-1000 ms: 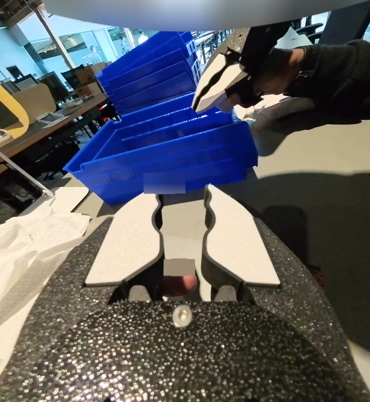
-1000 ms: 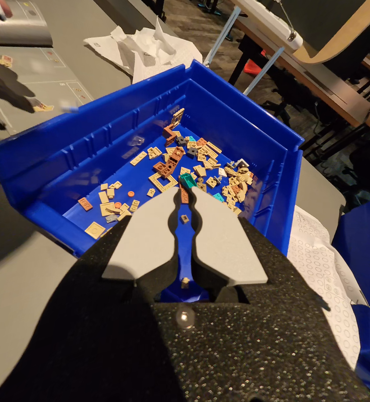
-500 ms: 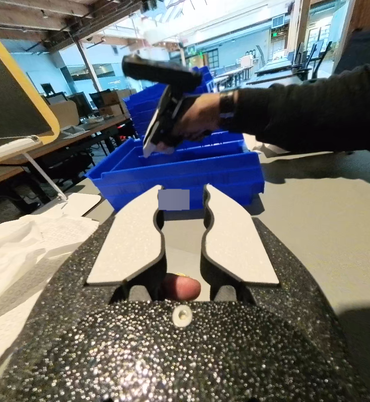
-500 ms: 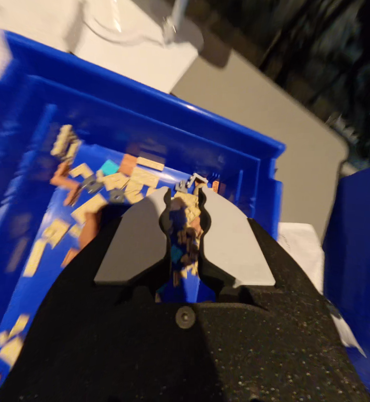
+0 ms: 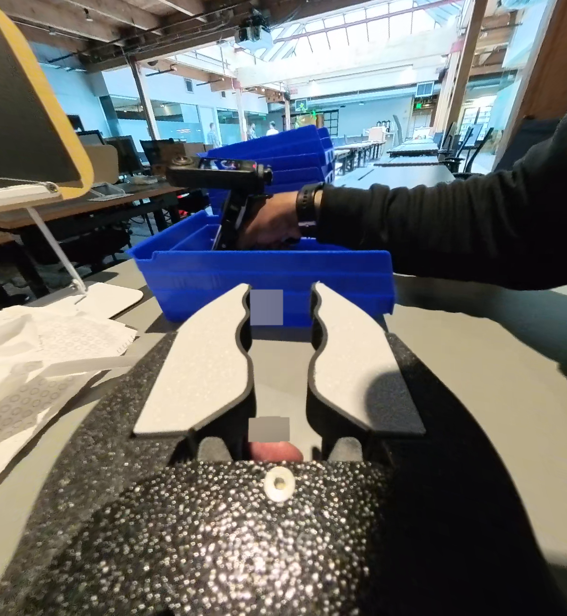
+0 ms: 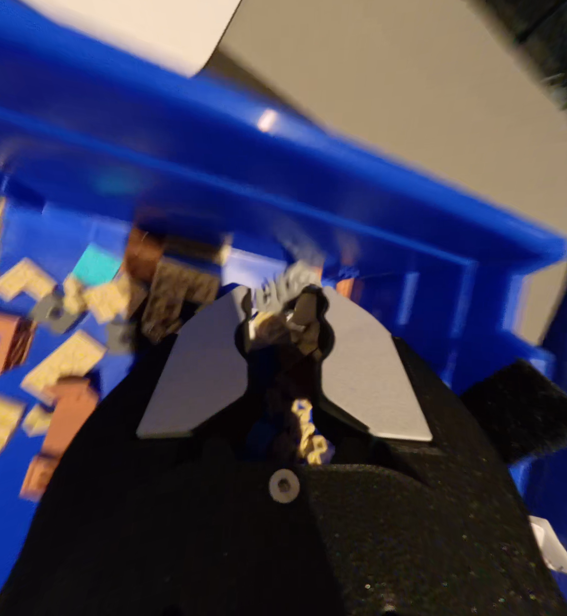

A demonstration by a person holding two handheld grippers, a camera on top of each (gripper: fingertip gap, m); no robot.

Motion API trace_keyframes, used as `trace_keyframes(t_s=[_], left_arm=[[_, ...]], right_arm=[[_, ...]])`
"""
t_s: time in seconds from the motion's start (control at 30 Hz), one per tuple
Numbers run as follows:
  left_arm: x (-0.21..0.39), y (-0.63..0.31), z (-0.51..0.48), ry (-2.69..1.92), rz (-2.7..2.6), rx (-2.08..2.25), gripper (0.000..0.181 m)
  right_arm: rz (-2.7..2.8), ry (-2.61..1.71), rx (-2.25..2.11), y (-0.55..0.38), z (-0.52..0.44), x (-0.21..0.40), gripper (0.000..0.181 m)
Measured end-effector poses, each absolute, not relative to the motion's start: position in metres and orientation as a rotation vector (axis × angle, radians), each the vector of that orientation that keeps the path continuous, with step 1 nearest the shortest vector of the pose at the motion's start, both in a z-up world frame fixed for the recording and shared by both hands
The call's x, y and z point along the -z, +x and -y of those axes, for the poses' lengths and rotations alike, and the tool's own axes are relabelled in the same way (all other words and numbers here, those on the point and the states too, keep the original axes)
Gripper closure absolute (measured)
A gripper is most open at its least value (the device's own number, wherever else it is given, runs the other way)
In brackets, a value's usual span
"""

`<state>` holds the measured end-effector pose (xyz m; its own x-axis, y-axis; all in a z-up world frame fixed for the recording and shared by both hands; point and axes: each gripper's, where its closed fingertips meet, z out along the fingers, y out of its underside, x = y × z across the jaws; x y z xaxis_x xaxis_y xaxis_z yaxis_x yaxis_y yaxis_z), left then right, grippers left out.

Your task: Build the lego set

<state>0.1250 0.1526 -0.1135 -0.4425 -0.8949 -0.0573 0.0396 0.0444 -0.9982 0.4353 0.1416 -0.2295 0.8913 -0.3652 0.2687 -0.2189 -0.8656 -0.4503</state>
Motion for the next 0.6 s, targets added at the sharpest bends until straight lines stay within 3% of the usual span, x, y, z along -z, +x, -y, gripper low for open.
trace_keyframes(t_s=[0.07,0.13,0.37,0.6], left_arm=[[0.111,0.125,-0.155,-0.903,-1.521,1.525,0.151],[0.110,0.124,-0.157,-0.910,-1.511,1.536,0.151],[0.109,0.124,-0.155,-0.905,-1.513,1.544,0.152],[0.108,0.122,-0.151,-0.870,-1.533,1.512,0.152]], right_arm=[[-0.344,-2.683,0.307,0.410,-0.143,0.235,0.157],[-0.278,-2.652,0.242,0.392,-0.144,0.229,0.152],[-0.262,-2.619,0.526,0.404,-0.119,0.188,0.156],[-0.258,-2.725,0.647,0.427,-0.121,0.210,0.161]])
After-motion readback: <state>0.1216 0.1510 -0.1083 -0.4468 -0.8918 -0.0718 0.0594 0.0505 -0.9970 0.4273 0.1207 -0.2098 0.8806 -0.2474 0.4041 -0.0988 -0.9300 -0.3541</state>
